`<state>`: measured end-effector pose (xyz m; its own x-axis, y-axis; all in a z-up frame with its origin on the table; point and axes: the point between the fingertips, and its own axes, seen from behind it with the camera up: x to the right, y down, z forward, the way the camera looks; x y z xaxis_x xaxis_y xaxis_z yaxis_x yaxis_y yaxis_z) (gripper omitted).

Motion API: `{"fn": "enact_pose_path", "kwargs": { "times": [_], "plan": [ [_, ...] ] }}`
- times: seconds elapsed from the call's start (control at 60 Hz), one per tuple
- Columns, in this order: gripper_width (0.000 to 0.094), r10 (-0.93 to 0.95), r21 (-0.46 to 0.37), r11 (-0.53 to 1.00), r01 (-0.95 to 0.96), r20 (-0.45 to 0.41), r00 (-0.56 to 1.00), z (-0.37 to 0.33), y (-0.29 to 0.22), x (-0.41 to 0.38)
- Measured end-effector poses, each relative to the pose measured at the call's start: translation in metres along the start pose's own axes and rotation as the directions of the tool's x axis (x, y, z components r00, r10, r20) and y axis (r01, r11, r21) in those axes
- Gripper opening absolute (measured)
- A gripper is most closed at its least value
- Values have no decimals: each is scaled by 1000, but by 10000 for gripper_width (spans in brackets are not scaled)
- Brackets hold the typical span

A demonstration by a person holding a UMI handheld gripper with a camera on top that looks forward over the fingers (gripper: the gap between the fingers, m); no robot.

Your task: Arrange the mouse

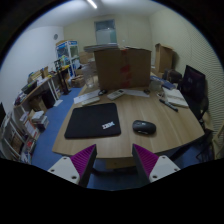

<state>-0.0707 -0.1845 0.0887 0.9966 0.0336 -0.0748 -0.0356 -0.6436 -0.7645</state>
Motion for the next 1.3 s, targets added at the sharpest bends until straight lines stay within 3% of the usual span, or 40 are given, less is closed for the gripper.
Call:
{"fn": "enact_pose_path", "kwargs": {
  "times": [0.233, 0.4, 0.517, 0.533, 0.55, 0.7, 0.933, 1.0, 1.05, 1.3],
  "plan": [
    [725, -8, 36, 999, 11, -71, 997, 28, -12, 71],
    [725, -120, 35, 992, 124, -100, 988, 77, 0, 125],
    [724, -147, 26, 989, 148, -62, 987, 120, 11, 144],
    [778, -151, 24, 988, 152, -54, 987, 125, 11, 145],
    [730, -151, 40, 988, 152, -37, 988, 127, 9, 143],
    [755, -120, 118, 986, 115, 31, 992, 156, -18, 149],
    [768, -135, 175, 977, 125, 41, 990, 189, -49, 151],
    [722, -125, 186, 976, 118, 28, 992, 195, -55, 151],
    [483, -108, 181, 978, 103, 20, 994, 198, -55, 150],
    [351, 1, 53, 999, -1, -6, 1000, 199, -57, 154]
  ]
}}
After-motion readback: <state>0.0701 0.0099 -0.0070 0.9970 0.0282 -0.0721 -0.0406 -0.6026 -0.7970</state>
